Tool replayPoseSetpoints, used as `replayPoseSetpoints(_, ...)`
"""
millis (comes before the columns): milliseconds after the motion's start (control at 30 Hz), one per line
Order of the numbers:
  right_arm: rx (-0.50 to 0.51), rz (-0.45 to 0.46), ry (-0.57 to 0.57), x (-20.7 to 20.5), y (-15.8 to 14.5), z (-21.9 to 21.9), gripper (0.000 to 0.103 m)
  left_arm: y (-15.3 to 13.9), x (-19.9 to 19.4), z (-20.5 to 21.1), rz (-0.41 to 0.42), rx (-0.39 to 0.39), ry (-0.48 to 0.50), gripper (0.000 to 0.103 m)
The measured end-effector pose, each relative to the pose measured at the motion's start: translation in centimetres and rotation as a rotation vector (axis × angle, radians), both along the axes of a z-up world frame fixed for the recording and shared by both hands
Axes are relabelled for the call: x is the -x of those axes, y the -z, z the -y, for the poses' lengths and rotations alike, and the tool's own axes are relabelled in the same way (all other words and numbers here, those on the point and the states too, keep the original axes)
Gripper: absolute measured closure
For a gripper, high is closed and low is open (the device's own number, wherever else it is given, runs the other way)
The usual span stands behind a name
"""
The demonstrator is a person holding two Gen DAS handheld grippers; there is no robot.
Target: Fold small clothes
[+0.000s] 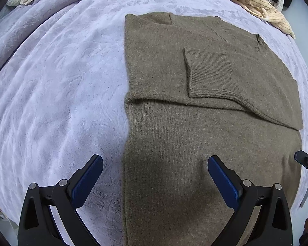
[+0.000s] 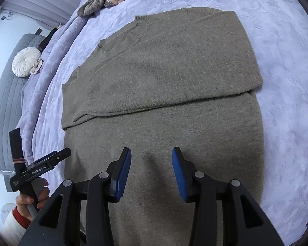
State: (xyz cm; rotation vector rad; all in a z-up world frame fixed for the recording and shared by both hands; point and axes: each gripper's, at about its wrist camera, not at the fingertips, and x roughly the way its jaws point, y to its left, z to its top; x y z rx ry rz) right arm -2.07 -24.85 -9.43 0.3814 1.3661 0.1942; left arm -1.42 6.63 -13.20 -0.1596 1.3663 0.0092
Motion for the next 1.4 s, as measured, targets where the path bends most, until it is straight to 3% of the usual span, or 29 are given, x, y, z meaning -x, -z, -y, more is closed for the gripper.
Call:
replayPoseSetpoints(100, -0.066, 0.004, -0.039, -1.3, 0.2, -1.8, 0.058, 0.0, 0.7, -0.1, -0.002, 0.013, -0.005, 0.001)
replayPoseSetpoints(233, -0.248, -0.01, -0.035, -4.2, 1.6, -5.4, 0.058, 0.0, 1.5, -0.7, -0.003, 0.022, -0.023, 0.001)
replayPoseSetpoints(333, -0.391, -0.046, 0.01, -6.6, 4.1, -8.6, 0.058, -0.3, 2.6, -1.1, 0.0, 0.017, -0.027, 0.001)
replayPoseSetpoints(567, -0.521, -0.119, 0.183, -8.9, 8.1, -11.6, 0.058, -0.8, 4.8, -2.9, 0.005, 0.036, -0.052, 0.001)
replayPoseSetpoints(600, -0.53, -0.132, 0.212, -8.9, 8.5, -11.5, 0.068, -0.9, 5.1, -3.1, 0.007, 0.042, -0.055, 0.001)
replayPoseSetpoints(667, -0.523, -0.157, 0.251, -8.9, 9.0, -11.3, 0.096, -1.1, 5.4, -3.5, 0.015, 0.048, -0.055, 0.001)
replayPoseSetpoints(800, -0.502, -0.147, 0.194, -8.4, 8.5, -12.1, 0.096, -2.2, 4.8, -4.4, 0.033, 0.039, -0.047, 0.001)
replayPoseSetpoints(1067, -0.467, -0.18, 0.117, -8.0, 8.9, -13.0, 0.095, -1.4, 2.9, -5.5, 0.007, 0.026, -0.051, 0.001)
replayPoseSetpoints(1267, -0.32, -0.138, -0.051, -5.7, 6.1, -12.9, 0.092, -1.6, 2.9, -4.9, -0.007, 0.017, -0.027, 0.001)
replayPoseSetpoints(1333, -0.288, -0.13, -0.065, -4.6, 5.2, -11.9, 0.086, -1.6, 2.4, -3.9, -0.015, 0.011, -0.016, 0.001)
replayPoseSetpoints(1400, -0.261, -0.123, -0.068, -3.8, 4.3, -10.9, 0.071, -1.9, 2.4, -3.5, -0.022, 0.008, -0.004, 0.001)
